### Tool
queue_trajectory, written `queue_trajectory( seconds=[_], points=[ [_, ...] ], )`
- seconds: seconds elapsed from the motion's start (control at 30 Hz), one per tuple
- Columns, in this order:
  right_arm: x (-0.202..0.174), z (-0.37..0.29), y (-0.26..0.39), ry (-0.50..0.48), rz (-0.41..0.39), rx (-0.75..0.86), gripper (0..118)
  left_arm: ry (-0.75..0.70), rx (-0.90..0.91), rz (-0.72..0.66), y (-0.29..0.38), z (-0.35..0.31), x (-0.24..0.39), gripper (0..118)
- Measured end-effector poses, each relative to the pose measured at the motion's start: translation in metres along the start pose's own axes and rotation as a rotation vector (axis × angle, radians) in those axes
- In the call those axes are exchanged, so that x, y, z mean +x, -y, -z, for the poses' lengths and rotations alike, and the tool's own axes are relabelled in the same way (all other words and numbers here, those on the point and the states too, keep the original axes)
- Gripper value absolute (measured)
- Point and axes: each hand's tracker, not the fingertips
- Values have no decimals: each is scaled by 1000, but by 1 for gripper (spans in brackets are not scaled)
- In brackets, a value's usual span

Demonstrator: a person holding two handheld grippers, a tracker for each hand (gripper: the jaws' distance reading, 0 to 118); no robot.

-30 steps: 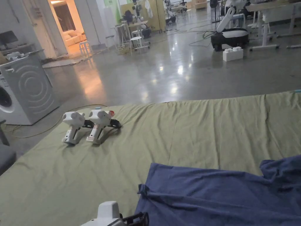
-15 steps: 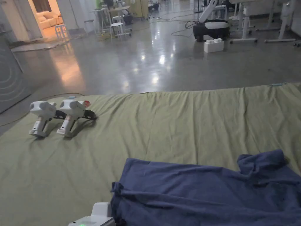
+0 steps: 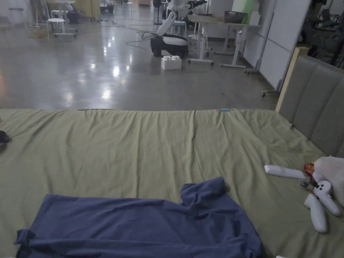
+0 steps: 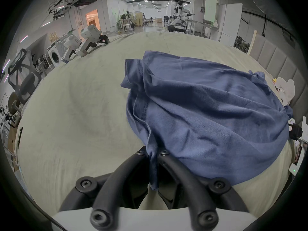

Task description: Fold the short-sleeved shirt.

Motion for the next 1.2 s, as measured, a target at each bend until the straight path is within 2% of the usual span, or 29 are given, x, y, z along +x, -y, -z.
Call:
queue_trajectory(
  seconds=[0.03,0.07,0.1,0.13,0.17,0.2,0.3,0.37,0.47,0.57,0.77,0.97,1.0,1.03,1.1,1.13,1.2],
  points=[
    [-5,0,0,1,-23,10,63,-1,-3,1,0,4,-2,7],
    [-13,-7,-1,29,-85,32,52,-3,-5,4,0,5,-2,7],
    [-20,-12,-2,32,-126,26,34,-4,-6,9,0,4,-2,6],
    [-24,-16,-3,27,-154,25,8,-5,-7,11,-1,3,-2,6],
    [-27,-20,-3,64,-178,39,7,-6,-7,19,-2,-3,0,6],
    [-27,-23,-3,33,-165,41,7,-6,-3,24,-2,-9,0,5],
    [-26,-39,-7,46,-187,62,7,29,46,5,0,-36,-7,3],
    [-26,-53,-9,101,-172,94,7,43,64,-49,2,-54,-17,3],
    [-20,-75,-3,89,-98,101,7,124,85,-185,15,-82,-34,3],
    [-13,-101,13,103,-92,104,7,112,84,-143,40,-111,-35,3],
    [3,-162,61,99,-70,60,7,128,52,-156,104,-154,-40,3],
    [8,-178,90,125,-86,22,7,111,27,-139,137,-162,-36,3],
    [9,-176,91,122,-84,18,8,111,37,-153,140,-160,-38,10],
    [9,-172,90,112,-79,17,14,105,41,-166,141,-158,-38,31],
    [9,-167,87,134,-99,-39,49,36,20,-110,139,-155,-35,74],
    [10,-169,87,161,-123,-29,59,8,43,-80,140,-158,-35,82],
    [14,-177,83,145,-142,5,58,20,99,-86,136,-171,-40,82]
  ],
)
